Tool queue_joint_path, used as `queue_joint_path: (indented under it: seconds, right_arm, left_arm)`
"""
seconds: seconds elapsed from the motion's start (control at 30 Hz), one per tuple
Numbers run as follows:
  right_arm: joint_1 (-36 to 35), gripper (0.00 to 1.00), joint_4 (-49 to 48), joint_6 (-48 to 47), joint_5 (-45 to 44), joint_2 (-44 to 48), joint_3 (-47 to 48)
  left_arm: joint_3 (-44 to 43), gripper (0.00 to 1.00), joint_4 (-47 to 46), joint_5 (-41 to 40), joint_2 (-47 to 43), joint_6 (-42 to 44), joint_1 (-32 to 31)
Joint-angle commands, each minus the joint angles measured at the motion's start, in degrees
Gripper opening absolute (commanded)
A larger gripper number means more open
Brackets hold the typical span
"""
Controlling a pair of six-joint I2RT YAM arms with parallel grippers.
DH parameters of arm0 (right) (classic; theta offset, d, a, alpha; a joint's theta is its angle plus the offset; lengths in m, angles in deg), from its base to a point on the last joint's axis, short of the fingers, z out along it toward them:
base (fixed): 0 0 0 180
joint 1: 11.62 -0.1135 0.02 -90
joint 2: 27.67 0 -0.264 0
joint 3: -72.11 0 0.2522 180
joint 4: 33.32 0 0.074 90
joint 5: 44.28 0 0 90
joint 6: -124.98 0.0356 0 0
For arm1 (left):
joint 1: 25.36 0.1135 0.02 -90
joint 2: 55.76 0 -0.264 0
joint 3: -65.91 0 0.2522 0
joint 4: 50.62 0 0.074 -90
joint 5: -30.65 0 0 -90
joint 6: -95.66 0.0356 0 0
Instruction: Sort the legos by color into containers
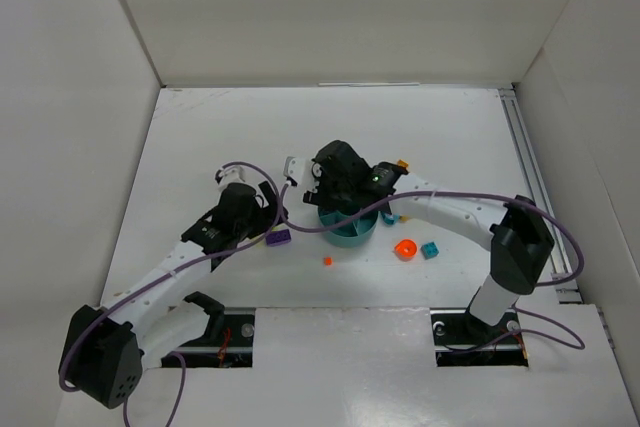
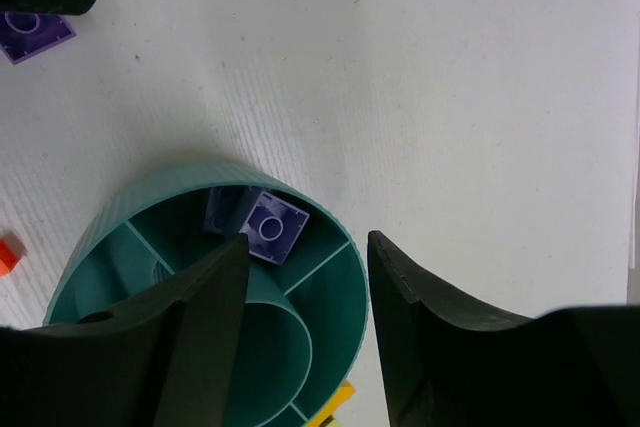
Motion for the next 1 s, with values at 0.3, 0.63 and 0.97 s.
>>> queue_joint_path:
  seconds: [0.3, 0.63, 0.97]
  right_arm:
    - [0.19, 0.63, -4.04, 0.85, 0.64, 8.74, -4.73]
    - [0.19, 0.65, -4.05, 1.39, -0.67, 11.83, -8.34]
    - [0.19, 0.65, -4.57, 2.44, -0.68, 11.83, -8.96]
  left_arm:
    - [-0.06, 1.0, 2.22, -4.04, 5.46, -0.74, -10.86]
    - [0.47, 1.0, 4.32, -7.12, 7.34, -3.99, -11.47]
    - [0.47, 0.95, 5.73, -9.22, 7.41, -5.13, -11.47]
